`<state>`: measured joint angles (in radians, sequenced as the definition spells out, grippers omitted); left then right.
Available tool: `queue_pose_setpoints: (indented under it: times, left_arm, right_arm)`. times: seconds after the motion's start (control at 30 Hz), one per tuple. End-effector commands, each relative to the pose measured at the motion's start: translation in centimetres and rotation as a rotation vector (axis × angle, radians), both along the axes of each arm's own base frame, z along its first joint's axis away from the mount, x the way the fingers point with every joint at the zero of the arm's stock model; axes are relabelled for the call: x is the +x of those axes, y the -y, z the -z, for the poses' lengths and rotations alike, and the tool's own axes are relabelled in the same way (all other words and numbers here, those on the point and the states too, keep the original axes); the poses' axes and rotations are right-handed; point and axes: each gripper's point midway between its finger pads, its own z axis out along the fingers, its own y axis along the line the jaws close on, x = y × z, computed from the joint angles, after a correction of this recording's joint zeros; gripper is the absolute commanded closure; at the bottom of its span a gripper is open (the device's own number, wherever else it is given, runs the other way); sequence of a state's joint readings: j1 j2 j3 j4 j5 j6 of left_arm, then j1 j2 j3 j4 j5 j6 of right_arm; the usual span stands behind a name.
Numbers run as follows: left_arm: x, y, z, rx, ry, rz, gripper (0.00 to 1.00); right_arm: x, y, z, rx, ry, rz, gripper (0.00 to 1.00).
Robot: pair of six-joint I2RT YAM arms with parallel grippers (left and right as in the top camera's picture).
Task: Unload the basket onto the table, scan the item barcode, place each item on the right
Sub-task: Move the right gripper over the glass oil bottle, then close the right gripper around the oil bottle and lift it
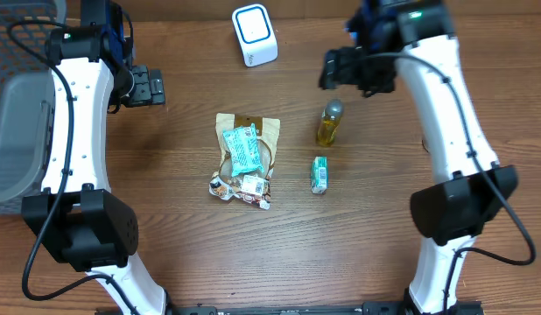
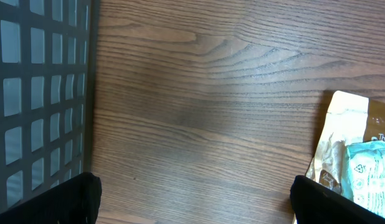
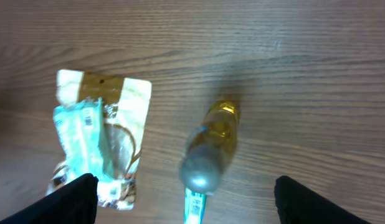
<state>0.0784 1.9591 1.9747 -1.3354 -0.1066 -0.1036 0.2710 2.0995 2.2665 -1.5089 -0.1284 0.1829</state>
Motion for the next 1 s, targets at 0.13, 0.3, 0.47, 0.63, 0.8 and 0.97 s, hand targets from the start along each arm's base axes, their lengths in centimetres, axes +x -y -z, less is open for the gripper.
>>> queue_pose_setpoints:
  times: [0.13,0.3,0.47,0.63,0.8,0.97]
  left_arm:
    - [0.3,0.2,-0.6,0.009,0.018,0.016,0.00]
    - [0.3,0.2,-0.6,0.008,0.018,0.016,0.00]
    - [0.3,0.2,-0.6,0.009,0.018,0.016,0.00]
    - [0.3,0.2,-0.6,0.009,0.018,0.016,0.00]
    - [0.3,0.3,-0.6,0.009,0.018,0.018,0.00]
    - [0.3,0.3,-0.6,0.009,0.018,0.018,0.00]
  right_arm:
    - [0.1,-0.2,-0.7,-0.186,0.087,0.184,0.00]
    - [-0.3,0.5,0.9,-0.196,0.038,0.231,0.00]
    - [-0.8,-0.1,2.9,-0.160,-0.018,0.219,0.00]
    - [-1.4,-0.3,4.6,-0.155,-0.060,0.228,0.00]
    - [-1.7,-0.2,6.7,-0.157,-0.095,0.285,0.00]
    - [-1.1,-0.4,8.7,-0.150,-0.083,0.289,0.01]
